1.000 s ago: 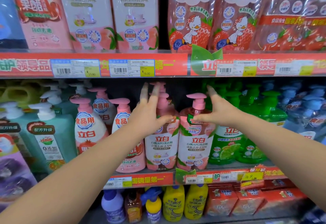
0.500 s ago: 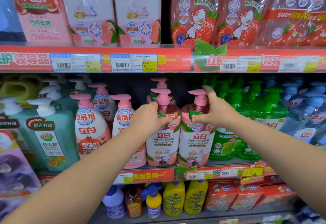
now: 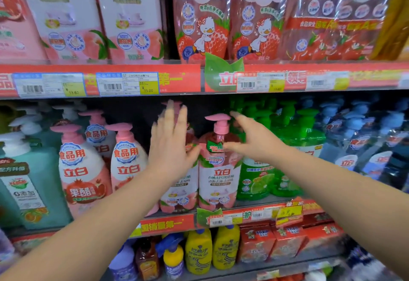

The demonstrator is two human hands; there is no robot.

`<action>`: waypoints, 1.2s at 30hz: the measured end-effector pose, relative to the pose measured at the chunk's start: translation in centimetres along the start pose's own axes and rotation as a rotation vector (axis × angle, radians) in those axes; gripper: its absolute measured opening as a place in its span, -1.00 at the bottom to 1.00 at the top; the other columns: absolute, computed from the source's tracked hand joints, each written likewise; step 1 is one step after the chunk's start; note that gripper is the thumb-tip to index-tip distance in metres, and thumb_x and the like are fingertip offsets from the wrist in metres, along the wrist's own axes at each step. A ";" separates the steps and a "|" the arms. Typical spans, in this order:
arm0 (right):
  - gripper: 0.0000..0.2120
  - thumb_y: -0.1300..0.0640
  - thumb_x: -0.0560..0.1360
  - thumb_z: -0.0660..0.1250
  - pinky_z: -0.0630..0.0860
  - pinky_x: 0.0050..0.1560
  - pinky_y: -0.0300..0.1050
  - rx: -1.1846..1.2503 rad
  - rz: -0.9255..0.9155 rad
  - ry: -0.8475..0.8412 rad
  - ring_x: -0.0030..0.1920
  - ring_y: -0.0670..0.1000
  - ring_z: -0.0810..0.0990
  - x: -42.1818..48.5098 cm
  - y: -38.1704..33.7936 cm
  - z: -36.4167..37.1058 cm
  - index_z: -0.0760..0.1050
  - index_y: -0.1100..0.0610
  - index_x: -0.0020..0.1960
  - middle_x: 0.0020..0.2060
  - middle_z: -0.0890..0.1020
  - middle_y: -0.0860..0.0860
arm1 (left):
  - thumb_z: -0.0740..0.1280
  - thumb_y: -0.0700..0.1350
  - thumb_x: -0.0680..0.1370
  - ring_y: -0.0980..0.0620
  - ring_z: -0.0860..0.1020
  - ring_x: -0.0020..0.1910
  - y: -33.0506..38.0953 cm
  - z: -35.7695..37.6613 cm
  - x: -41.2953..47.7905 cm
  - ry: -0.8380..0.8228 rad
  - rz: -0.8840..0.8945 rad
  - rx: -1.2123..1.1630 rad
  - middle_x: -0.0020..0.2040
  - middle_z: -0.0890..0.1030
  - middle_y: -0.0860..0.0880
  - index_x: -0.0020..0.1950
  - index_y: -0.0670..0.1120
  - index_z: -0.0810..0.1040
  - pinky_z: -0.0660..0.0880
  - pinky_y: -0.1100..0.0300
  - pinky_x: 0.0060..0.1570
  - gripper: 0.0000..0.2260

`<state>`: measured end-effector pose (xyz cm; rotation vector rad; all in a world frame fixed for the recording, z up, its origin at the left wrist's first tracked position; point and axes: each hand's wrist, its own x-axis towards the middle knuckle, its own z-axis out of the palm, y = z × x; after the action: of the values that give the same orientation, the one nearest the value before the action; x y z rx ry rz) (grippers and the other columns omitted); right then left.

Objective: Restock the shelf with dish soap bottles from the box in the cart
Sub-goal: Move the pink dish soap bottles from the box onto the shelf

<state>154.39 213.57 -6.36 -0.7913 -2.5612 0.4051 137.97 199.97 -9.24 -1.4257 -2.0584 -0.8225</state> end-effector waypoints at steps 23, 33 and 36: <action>-0.06 -0.14 0.23 0.57 0.40 0.23 -0.03 0.008 0.292 -0.018 0.29 0.19 0.44 -1.9 18.6 -7.5 0.20 0.24 0.40 0.29 0.43 0.23 | 0.40 0.36 0.26 -0.13 0.51 0.17 15.1 9.4 6.2 -0.544 -0.138 0.403 0.19 0.53 -0.11 0.28 -0.11 0.38 0.39 0.01 0.14 -0.23; -0.23 -0.06 0.28 0.56 0.43 0.20 -0.08 -0.062 0.141 -0.195 0.25 0.13 0.48 -1.0 20.0 -8.6 0.34 0.21 0.35 0.27 0.50 0.15 | 0.39 0.35 0.27 -0.10 0.54 0.09 14.9 8.8 6.5 -0.586 -0.110 0.359 0.11 0.57 -0.07 0.13 -0.09 0.44 0.40 0.05 0.05 -0.35; -0.24 -0.10 0.26 0.56 0.46 0.18 -0.05 -0.090 0.144 -0.191 0.22 0.12 0.49 -1.1 19.9 -8.6 0.36 0.20 0.32 0.25 0.51 0.12 | 0.38 0.36 0.28 -0.07 0.54 0.07 14.9 8.7 6.3 -0.590 -0.089 0.382 0.06 0.58 -0.04 0.04 -0.07 0.43 0.34 0.01 0.21 -0.42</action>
<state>168.51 230.02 -7.03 -1.0193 -2.7242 0.4308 149.46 214.27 -7.95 -1.4733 -2.5437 -0.0050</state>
